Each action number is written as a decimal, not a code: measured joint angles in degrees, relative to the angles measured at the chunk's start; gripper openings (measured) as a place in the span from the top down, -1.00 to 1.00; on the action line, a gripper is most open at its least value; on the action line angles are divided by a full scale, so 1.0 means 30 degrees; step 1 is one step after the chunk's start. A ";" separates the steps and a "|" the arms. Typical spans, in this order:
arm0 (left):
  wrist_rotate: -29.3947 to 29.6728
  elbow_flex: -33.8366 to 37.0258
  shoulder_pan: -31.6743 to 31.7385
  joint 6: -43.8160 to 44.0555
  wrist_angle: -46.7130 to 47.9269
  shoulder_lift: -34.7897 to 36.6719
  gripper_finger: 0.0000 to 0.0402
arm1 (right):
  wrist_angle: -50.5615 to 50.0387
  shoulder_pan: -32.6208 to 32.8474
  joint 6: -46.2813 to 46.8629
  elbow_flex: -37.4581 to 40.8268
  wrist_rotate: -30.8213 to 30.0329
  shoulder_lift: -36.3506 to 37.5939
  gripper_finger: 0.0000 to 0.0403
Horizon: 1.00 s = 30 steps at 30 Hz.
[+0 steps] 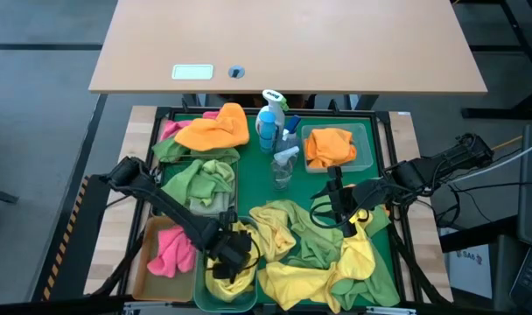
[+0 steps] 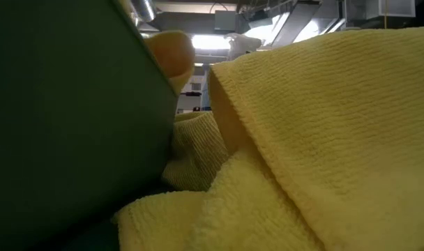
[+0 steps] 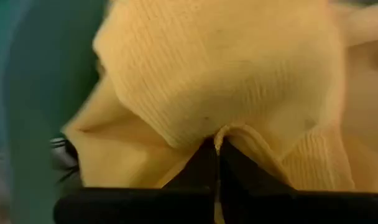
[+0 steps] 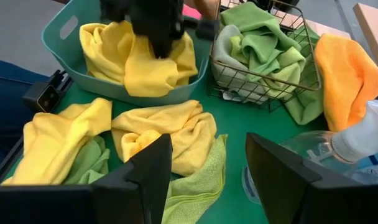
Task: Sort microfiber towel by color & place in baskets
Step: Put the yellow towel into the blue bin
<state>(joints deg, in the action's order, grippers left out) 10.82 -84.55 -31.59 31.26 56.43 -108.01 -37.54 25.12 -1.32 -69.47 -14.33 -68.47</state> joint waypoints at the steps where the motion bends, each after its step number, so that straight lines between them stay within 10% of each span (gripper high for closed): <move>1: -0.0366 0.0629 0.0115 -0.0044 -0.0659 0.0000 1.00 | 0.0000 0.0000 0.0000 0.0000 0.0007 0.0000 0.00; 12: 0.1048 0.3457 0.0693 -0.0133 -0.2011 -0.0007 1.00 | 0.0032 0.0000 0.0000 0.0000 0.0007 -0.0007 0.00; 30: 0.0920 -0.0519 0.0691 -0.0107 0.1649 -0.0022 0.56 | 0.0036 -0.0007 0.0000 0.0000 0.0015 -0.0007 0.00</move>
<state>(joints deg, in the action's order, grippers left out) 13.58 -86.11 -29.52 30.94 61.37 -108.07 -37.43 25.10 -1.32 -69.47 -14.28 -68.49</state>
